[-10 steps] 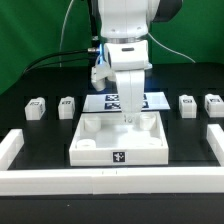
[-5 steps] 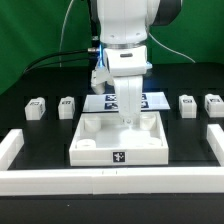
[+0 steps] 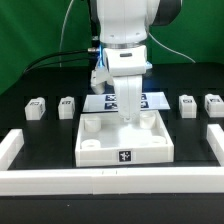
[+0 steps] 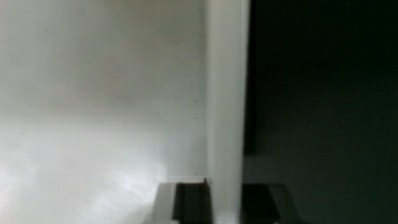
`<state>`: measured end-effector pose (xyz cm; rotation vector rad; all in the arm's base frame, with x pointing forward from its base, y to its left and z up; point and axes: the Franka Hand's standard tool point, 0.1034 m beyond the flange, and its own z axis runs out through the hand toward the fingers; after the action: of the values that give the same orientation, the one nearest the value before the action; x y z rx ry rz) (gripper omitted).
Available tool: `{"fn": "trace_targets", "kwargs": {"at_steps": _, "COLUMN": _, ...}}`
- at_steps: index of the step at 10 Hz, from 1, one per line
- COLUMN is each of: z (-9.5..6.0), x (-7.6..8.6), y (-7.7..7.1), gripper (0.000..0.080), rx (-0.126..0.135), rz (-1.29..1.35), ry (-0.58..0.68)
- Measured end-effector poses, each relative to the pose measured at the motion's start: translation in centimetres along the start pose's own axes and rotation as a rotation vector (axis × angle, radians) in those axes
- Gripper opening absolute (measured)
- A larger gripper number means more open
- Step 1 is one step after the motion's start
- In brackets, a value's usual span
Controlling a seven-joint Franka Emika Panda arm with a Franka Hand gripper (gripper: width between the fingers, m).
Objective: Assemble one leg
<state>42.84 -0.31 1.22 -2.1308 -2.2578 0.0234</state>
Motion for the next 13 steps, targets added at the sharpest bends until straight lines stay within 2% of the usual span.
{"fn": "trace_targets", "kwargs": {"at_steps": 4, "z": 0.0, "x": 0.1, "y": 0.1, "gripper": 0.0058, "rx": 0.0, "rz": 0.011, "ry": 0.0}}
{"fn": "trace_targets", "kwargs": {"at_steps": 10, "z": 0.0, "x": 4.4, "y": 2.6, "gripper": 0.0059, "rx": -0.027, "rz": 0.05, "ry": 0.022}}
{"fn": "trace_targets", "kwargs": {"at_steps": 13, "z": 0.0, "x": 6.4, "y": 4.6, "gripper": 0.0059, "rx": -0.041, "rz": 0.049, "ry": 0.036}}
